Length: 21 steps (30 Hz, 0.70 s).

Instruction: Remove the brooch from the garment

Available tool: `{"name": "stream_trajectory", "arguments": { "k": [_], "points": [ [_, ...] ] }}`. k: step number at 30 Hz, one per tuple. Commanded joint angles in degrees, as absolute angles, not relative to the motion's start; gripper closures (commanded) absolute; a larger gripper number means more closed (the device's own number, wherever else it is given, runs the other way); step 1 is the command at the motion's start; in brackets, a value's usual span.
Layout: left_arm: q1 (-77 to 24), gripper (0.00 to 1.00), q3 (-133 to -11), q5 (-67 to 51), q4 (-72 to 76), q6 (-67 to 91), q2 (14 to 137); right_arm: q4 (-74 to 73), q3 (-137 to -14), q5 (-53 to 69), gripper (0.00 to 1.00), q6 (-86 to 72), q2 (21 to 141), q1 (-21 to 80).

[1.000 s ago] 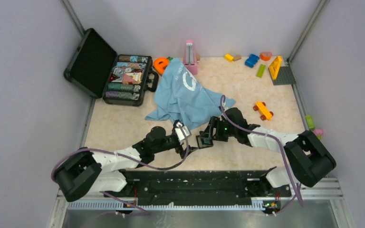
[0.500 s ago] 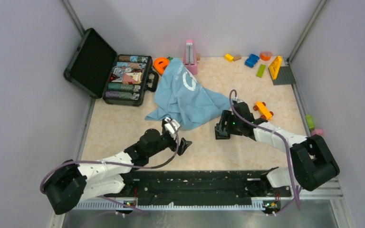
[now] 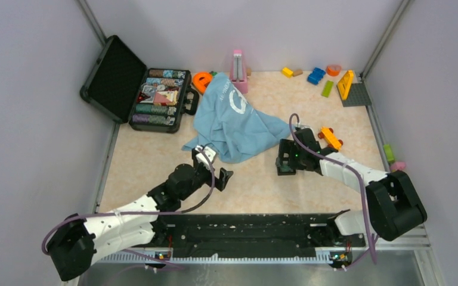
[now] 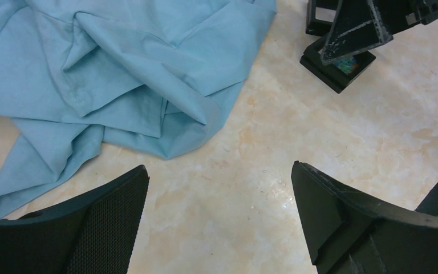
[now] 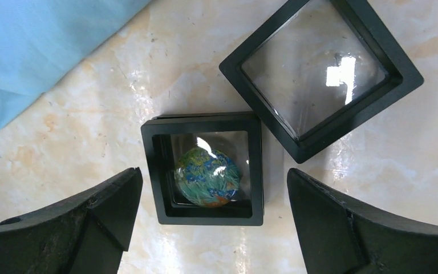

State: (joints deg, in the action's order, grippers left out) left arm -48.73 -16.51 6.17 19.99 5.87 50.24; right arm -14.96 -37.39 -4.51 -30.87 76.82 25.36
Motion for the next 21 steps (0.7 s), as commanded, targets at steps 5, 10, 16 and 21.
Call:
{"name": "stream_trajectory", "arguments": {
  "k": [5, 10, 16, 21],
  "points": [
    [-46.67, 0.01, -17.15, 14.5, 16.56, 4.49, 44.02, -20.14, -44.07, -8.4, 0.01, -25.59, 69.1, 24.91],
    [-35.75, 0.04, -19.93, 17.67, 12.06, 4.17, 43.42, -14.82, -41.79, -10.71, 0.04, -23.49, 62.41, 16.16],
    [-14.32, 0.03, -16.75, 13.81, 22.97, 5.47, 44.69, 13.93, -24.2, -15.49, 0.02, -16.6, 49.26, 8.24],
    [-5.28, 0.05, -15.0, 15.46, 35.32, 4.77, 55.15, 36.04, -12.63, -19.27, 0.06, -6.71, 49.77, 5.51]
  ]
}}
